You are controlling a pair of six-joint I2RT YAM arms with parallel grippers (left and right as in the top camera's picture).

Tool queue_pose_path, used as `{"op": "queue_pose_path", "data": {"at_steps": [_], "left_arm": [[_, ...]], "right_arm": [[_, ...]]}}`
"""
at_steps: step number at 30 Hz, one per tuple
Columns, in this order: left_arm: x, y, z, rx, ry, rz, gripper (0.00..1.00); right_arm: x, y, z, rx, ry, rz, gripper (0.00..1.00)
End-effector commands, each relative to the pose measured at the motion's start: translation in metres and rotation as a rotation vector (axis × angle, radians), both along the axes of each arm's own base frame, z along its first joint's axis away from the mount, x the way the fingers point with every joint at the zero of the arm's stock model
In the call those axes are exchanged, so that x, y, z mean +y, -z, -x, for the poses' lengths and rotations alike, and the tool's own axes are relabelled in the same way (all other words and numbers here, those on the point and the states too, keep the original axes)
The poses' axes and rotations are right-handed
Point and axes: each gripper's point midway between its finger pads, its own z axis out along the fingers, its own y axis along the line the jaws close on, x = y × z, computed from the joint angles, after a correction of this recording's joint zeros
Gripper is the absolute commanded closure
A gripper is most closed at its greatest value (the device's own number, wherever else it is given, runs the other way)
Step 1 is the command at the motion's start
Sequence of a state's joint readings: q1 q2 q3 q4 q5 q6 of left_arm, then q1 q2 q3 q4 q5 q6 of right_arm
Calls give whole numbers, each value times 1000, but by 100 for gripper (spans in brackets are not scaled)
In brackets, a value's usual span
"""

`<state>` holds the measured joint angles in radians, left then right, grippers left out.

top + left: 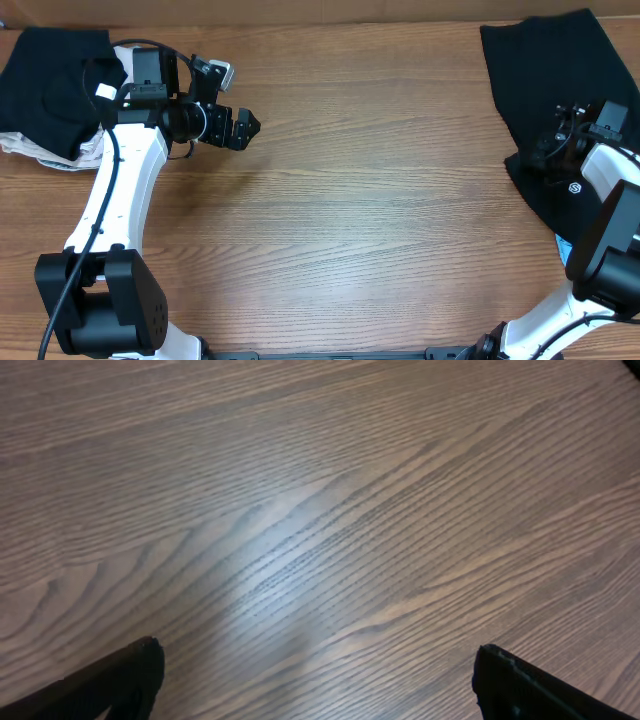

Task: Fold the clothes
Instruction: 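Grasp the black shirt with the right gripper and drag it toward center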

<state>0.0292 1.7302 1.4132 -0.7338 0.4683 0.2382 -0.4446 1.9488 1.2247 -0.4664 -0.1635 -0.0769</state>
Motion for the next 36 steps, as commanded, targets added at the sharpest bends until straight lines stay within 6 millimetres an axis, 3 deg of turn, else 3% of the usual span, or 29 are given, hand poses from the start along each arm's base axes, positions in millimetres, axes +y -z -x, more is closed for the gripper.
{"op": "queue_pose_path", "data": {"at_steps": [1, 7, 14, 19, 26, 30, 36], "left_arm": [[-3, -6, -8, -25, 5, 12, 0], [-5, -12, -14, -63, 10, 21, 0], [-5, -12, -15, -67, 10, 21, 0], [-5, -12, -15, -67, 10, 21, 0], [-5, -13, -16, -72, 10, 21, 0], [-4, -15, -18, -83, 7, 22, 0], [-4, -18, -23, -103, 2, 25, 0]], "right_arm": [[8, -50, -17, -114, -4, -6, 96], [37, -100, -17, -132, -63, -1, 96], [116, -150, -15, -98, -235, -22, 96], [173, -164, -11, -73, -366, -34, 96], [225, -164, -3, -52, -452, -63, 95], [254, -177, 5, -51, -523, -69, 96], [295, -241, 11, -143, -628, -71, 96]]}}
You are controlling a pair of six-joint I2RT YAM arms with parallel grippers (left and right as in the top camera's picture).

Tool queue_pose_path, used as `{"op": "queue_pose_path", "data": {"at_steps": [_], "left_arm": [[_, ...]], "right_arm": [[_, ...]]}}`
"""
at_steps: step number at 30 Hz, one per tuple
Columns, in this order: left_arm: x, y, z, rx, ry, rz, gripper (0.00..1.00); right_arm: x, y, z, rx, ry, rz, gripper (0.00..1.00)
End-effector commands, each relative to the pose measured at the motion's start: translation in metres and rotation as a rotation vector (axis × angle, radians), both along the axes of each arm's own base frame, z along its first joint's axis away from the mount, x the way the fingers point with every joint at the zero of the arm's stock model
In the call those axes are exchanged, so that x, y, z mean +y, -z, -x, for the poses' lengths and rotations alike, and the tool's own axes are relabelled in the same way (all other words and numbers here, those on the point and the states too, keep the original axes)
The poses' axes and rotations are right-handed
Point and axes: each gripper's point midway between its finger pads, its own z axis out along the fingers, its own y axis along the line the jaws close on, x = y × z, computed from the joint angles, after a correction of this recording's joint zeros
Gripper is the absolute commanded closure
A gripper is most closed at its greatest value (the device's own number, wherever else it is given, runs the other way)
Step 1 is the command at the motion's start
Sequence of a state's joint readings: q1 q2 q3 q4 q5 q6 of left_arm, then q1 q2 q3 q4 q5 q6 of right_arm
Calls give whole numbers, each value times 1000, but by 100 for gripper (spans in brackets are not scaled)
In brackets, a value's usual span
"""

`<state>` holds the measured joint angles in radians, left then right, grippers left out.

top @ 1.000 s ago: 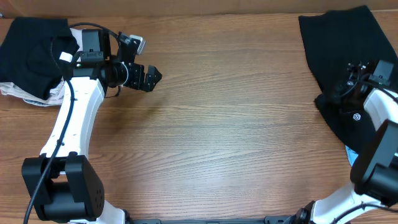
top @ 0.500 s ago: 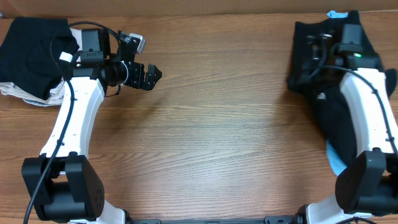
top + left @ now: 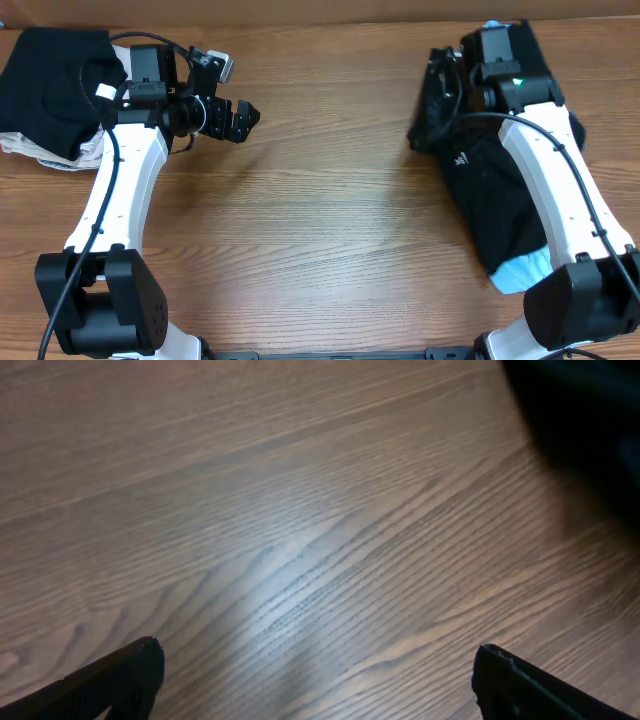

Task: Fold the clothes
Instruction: 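Grasp the black shirt with the right gripper and drag it toward center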

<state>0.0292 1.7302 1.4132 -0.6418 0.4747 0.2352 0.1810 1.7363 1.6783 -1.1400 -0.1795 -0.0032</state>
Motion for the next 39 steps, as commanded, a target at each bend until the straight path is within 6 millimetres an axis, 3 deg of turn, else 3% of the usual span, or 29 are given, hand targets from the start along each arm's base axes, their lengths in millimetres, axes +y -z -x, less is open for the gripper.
{"op": "queue_pose_path", "data": {"at_steps": [1, 4, 7, 10, 15, 21, 28, 30, 32, 33, 37, 39], "left_arm": [[-4, -6, -6, -14, 2, 21, 0], [-4, -7, -6, -17, 2, 21, 0], [-4, -7, -6, -18, 2, 21, 0], [-4, -7, -6, -18, 2, 20, 0], [-2, -8, -8, -29, -1, 20, 0], [9, -12, -14, -38, -49, 33, 0], [22, -11, -15, -31, -87, 39, 0], [23, -11, -16, -31, -91, 34, 0], [25, -10, -16, -32, -97, 26, 0], [25, -10, -16, -32, -98, 25, 0], [25, -10, -16, -32, -98, 25, 0], [24, -10, -16, -31, -96, 25, 0]], "right_arm": [[31, -80, -2, -175, -73, -74, 96], [44, -135, 3, -281, -107, -100, 96], [50, -173, 9, -361, -127, -119, 96], [58, -188, 21, -374, -158, -139, 96], [97, -163, 55, -217, -288, -202, 96], [149, -109, 103, 3, -446, -170, 96], [191, -61, 157, 170, -606, -131, 83], [194, -49, 172, 220, -634, -104, 73], [189, -40, 178, 247, -631, -62, 55], [184, -36, 177, 256, -617, -40, 52], [162, -31, 148, 222, -454, 32, 48], [138, -29, 121, 190, -303, 82, 45]]}}
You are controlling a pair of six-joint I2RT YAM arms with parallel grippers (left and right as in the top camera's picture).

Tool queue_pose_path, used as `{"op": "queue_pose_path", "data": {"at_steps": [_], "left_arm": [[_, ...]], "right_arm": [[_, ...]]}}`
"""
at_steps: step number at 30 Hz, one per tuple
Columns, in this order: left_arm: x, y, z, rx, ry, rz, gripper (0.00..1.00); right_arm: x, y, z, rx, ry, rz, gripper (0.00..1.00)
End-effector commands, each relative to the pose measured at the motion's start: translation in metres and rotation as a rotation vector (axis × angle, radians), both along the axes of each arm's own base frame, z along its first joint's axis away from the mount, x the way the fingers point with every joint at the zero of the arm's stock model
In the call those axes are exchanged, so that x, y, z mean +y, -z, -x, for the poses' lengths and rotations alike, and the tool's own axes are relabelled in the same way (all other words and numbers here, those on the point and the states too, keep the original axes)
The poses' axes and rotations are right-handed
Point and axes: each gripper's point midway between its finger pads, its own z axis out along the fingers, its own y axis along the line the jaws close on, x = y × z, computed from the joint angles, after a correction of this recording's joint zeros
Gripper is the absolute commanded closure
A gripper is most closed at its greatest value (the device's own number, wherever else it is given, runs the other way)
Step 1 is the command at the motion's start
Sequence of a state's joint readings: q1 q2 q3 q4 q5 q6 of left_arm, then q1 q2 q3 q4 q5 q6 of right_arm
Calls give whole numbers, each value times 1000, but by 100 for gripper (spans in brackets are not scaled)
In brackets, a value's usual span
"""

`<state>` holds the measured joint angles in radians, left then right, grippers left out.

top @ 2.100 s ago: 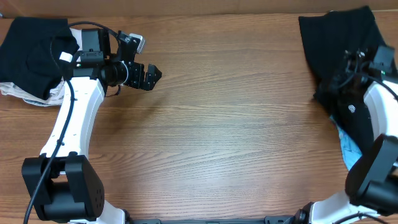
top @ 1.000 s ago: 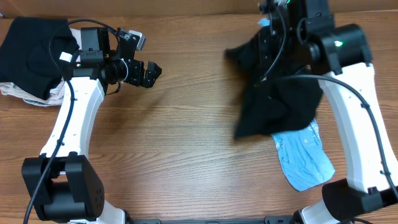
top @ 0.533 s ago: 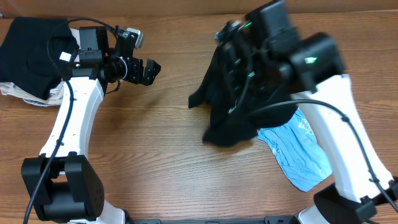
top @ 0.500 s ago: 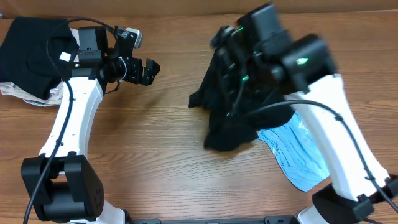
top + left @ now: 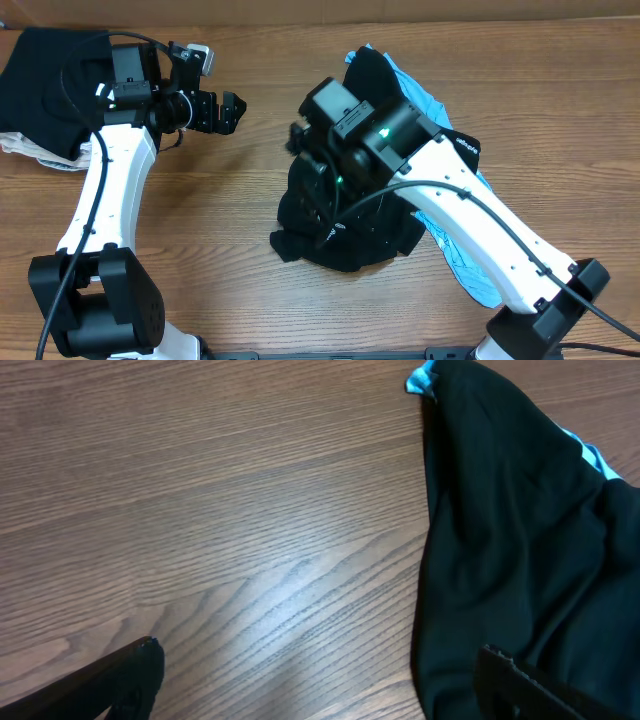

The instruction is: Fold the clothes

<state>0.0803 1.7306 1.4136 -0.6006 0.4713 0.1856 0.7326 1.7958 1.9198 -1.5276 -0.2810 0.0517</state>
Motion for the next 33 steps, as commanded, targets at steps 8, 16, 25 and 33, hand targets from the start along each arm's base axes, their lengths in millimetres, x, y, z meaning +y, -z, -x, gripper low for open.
{"op": "queue_pose_path", "data": {"at_steps": [8, 16, 25, 33], "left_arm": [[0, -2, -1, 11, -7, 4, 0], [-1, -1, -1, 14, -7, 4, 0], [6, 1, -2, 16, -29, -31, 0], [8, 2, -2, 17, -39, -43, 0]], "right_arm": [[-203, 39, -97, -42, 841, 390, 37], [-265, 149, -59, 276, 967, 342, 43], [-253, 227, -29, 325, 958, 240, 63], [-288, 259, -34, 205, 1124, 299, 75]]}}
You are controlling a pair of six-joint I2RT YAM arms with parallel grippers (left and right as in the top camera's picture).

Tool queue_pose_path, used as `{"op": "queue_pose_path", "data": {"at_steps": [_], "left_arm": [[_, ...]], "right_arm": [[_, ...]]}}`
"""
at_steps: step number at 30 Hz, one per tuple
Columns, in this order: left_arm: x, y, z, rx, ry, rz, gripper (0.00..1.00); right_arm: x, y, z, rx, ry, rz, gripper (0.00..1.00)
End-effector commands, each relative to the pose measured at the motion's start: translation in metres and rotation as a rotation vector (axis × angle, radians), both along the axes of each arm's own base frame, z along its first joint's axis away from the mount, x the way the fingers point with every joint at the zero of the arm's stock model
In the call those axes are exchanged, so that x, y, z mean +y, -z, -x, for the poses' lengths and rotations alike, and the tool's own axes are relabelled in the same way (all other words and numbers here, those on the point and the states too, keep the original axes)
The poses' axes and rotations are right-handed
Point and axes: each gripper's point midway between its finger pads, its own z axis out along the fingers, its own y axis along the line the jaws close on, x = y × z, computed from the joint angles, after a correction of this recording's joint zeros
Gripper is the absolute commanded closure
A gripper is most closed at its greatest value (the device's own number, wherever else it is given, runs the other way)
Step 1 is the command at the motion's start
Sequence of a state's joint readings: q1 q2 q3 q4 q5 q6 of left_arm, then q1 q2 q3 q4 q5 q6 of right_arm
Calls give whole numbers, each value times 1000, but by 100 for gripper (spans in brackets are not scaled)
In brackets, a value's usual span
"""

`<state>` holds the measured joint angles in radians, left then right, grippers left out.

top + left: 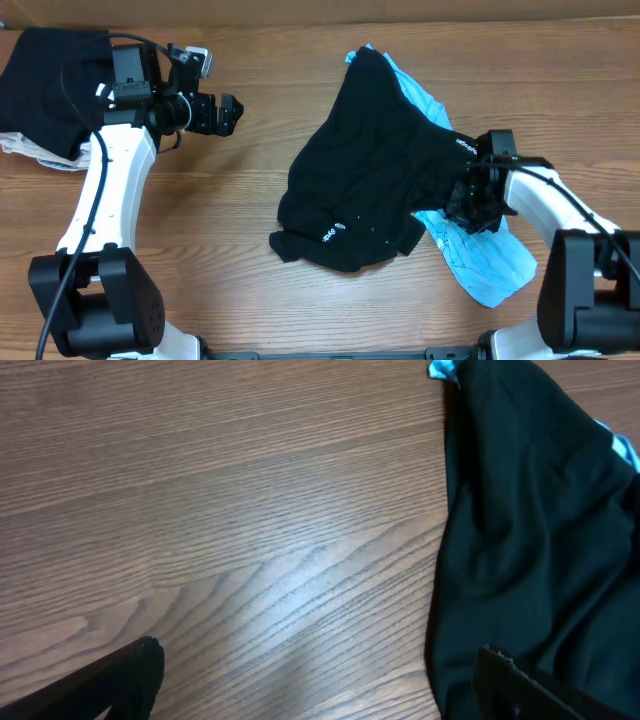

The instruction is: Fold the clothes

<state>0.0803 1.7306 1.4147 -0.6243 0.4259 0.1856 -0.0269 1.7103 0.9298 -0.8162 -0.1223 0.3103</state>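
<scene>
A black garment point(370, 170) lies crumpled in the middle of the table. It also fills the right side of the left wrist view point(540, 510). A light blue garment point(485, 260) lies under it, sticking out at the front right and at the back. My right gripper point(468, 205) rests low at the black garment's right edge; its jaws are hidden against the dark cloth. My left gripper point(226, 112) hangs open over bare wood to the left of the garment, nothing between its fingertips point(130, 670).
A pile of black clothes point(50, 75) with a white piece point(35, 148) under it lies at the back left corner, behind my left arm. The wooden table point(200, 250) shows bare wood at the front left.
My right arm was over the middle of the table above the bunched clothes; now it is at the right edge of the garment, which lies flatter and wider. My left arm has barely shifted.
First the black garment lay at the far right with my right gripper on it and the middle bare. Then my right arm was at the back right with the cloth, then over the middle. Now the clothes lie in the middle. My left gripper stayed open.
</scene>
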Motion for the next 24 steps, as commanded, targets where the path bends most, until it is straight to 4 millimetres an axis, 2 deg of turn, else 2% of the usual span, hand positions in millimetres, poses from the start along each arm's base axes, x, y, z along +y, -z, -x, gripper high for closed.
{"op": "queue_pose_path", "data": {"at_steps": [1, 4, 9, 14, 17, 21, 24], "left_arm": [[2, -3, -5, -9, -11, -9, 0], [2, -3, -5, -8, -11, -9, 0], [2, -3, -5, -7, -11, -9, 0], [2, -3, -5, -6, -11, -9, 0], [2, -3, -4, -5, -11, -9, 0], [2, -2, -5, -4, -11, -9, 0], [2, -2, -4, -3, -11, -9, 0]], "right_arm": [[-29, 32, 3, 21, 121, 97, 75], [-60, 31, -12, -44, 236, 164, 70], [-134, 24, -34, -184, 481, 237, 66], [-206, 14, -31, -288, 683, 277, 62], [-240, 8, -25, -345, 775, 288, 62], [-270, -3, -25, -431, 858, 226, 58], [-282, -16, -30, -478, 883, 161, 46]]}}
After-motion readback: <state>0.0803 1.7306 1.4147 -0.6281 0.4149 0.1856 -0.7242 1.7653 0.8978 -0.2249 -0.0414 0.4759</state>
